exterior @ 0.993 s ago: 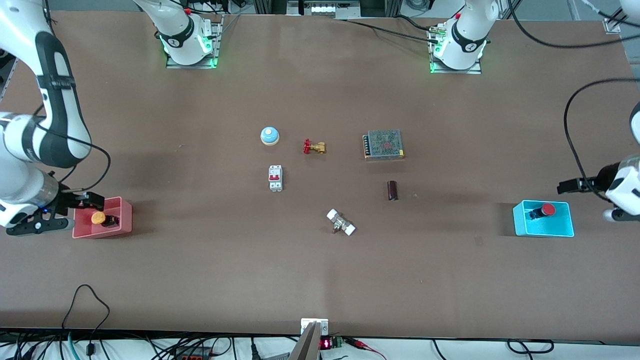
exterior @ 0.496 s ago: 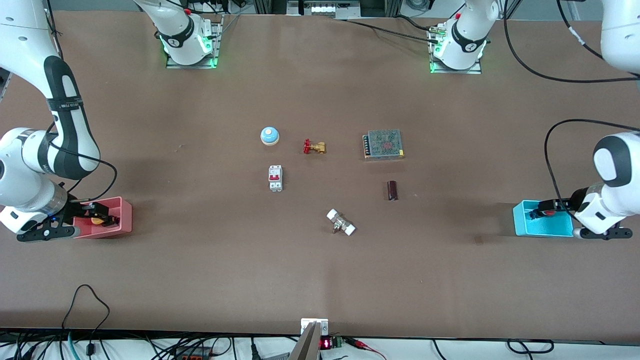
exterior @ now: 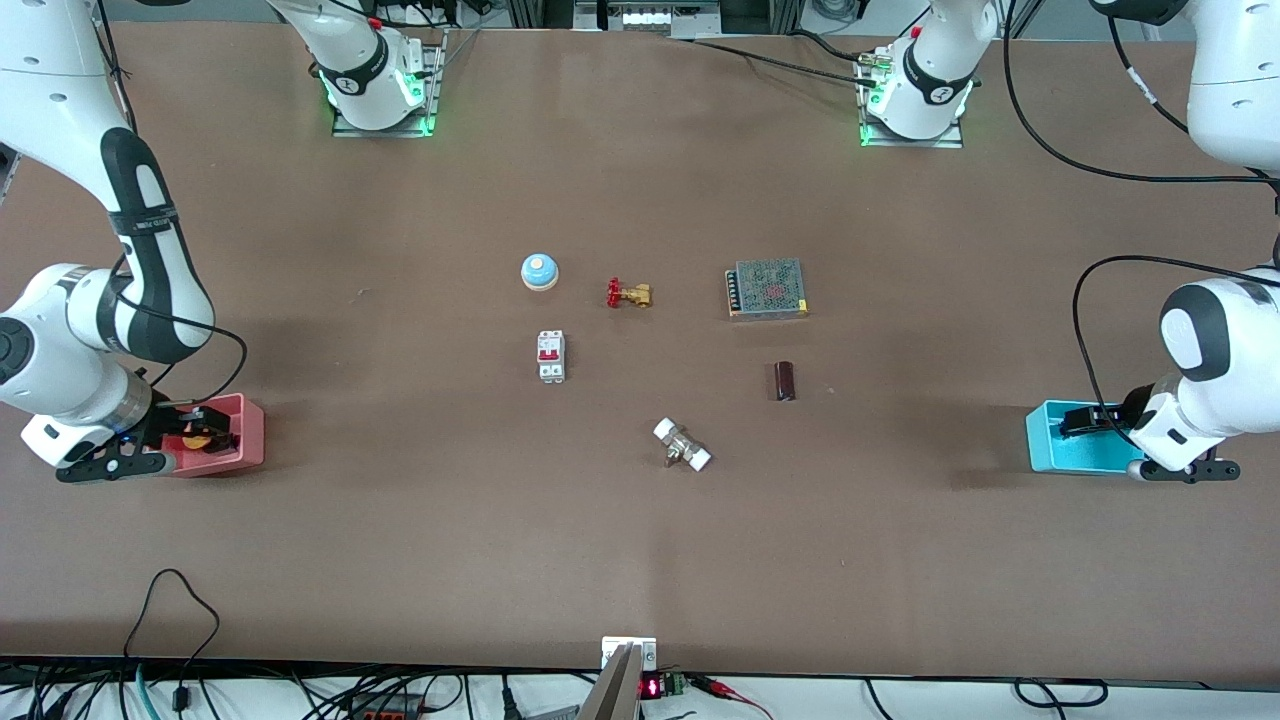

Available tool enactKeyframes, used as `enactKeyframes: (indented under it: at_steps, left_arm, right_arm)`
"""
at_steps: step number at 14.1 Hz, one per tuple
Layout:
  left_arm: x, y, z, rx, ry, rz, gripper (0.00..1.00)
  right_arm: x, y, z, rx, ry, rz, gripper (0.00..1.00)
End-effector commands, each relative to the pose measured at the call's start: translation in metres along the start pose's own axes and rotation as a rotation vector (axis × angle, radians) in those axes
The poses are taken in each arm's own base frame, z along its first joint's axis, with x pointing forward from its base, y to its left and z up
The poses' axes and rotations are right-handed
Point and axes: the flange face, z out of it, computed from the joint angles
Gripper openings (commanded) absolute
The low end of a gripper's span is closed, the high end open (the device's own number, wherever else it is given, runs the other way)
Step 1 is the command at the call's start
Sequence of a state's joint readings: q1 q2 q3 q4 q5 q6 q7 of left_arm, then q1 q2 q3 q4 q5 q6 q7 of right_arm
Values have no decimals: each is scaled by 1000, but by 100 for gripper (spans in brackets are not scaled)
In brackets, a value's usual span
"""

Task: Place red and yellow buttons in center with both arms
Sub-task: 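Close the right gripper on the yellow button while the left gripper grasps the red, then lift the yellow button with the right gripper while the left gripper lifts the red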

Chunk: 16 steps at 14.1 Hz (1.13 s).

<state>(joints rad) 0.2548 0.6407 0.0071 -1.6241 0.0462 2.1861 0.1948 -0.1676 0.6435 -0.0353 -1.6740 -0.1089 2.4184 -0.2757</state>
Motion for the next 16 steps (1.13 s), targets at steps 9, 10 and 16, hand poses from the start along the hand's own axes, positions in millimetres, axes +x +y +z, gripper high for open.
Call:
enactKeyframes:
  at_steps: [9, 10, 16]
  left_arm:
    - [-5, -11, 31, 5, -11, 13, 54]
    - [-5, -11, 31, 5, -12, 15, 46]
    - [3, -5, -6, 21, 39, 69, 31]
  right_arm:
    - [-4, -2, 11, 19, 10, -24, 71]
    - [-4, -2, 11, 19, 10, -24, 65]
    - [-3, -3, 10, 19, 8, -33, 36]
